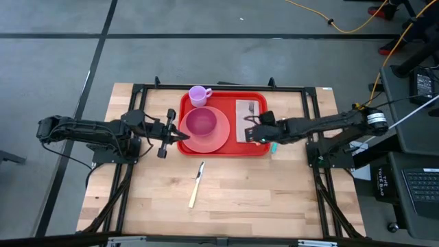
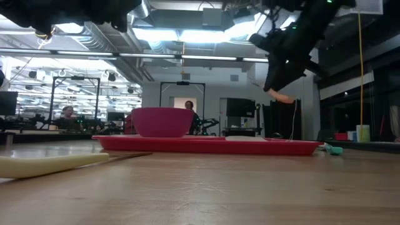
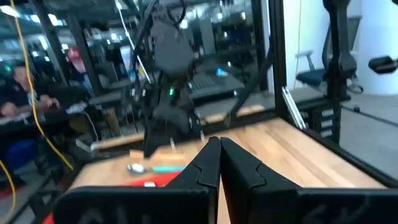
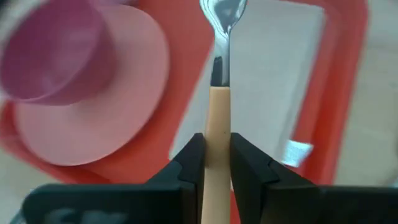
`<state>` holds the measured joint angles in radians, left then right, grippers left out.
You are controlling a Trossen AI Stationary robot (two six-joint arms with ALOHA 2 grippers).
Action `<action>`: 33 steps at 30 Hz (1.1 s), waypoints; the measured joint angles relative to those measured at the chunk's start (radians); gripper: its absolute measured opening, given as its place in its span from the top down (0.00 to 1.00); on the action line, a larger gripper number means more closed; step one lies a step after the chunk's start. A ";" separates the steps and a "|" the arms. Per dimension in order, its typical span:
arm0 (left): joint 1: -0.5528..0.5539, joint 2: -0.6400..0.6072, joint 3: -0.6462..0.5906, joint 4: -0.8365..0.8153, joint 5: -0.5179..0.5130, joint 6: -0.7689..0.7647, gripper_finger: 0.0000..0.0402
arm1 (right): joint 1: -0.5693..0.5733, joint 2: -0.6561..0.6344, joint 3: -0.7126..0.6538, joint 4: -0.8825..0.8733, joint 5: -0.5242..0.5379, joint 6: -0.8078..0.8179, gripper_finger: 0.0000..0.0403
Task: Set up tray
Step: Put the orange fork on the brown napkin
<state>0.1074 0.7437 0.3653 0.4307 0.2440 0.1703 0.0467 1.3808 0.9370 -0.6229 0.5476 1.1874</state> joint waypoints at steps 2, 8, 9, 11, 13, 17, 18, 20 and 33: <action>0.000 0.000 0.000 0.015 0.000 0.000 0.99 | -0.024 0.040 0.060 -0.097 -0.026 0.035 0.86; 0.000 0.000 0.000 0.007 0.000 0.000 0.99 | -0.114 0.122 0.190 -0.126 -0.147 0.042 0.86; 0.000 0.000 0.000 0.008 0.000 0.005 0.99 | -0.128 0.134 0.209 -0.127 -0.159 0.039 0.86; 0.000 0.000 0.000 0.014 0.000 0.043 0.99 | -0.156 0.159 0.243 -0.133 -0.180 0.034 0.86; 0.000 0.000 0.000 0.017 0.000 0.094 0.99 | -0.183 0.184 0.268 -0.143 -0.204 0.032 0.86; 0.000 0.000 0.000 -0.012 0.000 0.113 0.99 | -0.236 0.235 0.285 -0.155 -0.264 0.030 0.86; 0.000 0.000 0.000 -0.028 0.000 0.116 0.99 | -0.245 0.249 0.285 -0.158 -0.273 0.027 0.86; 0.000 0.000 0.000 -0.037 -0.004 0.134 0.99 | -0.261 0.275 0.285 -0.158 -0.287 0.009 0.86; 0.000 0.000 0.000 -0.062 -0.051 0.105 0.99 | -0.380 0.411 0.285 -0.146 -0.391 -0.014 0.86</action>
<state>0.1074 0.7436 0.3653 0.3685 0.1928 0.2756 -0.3331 1.7921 1.2221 -0.7692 0.1564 1.1732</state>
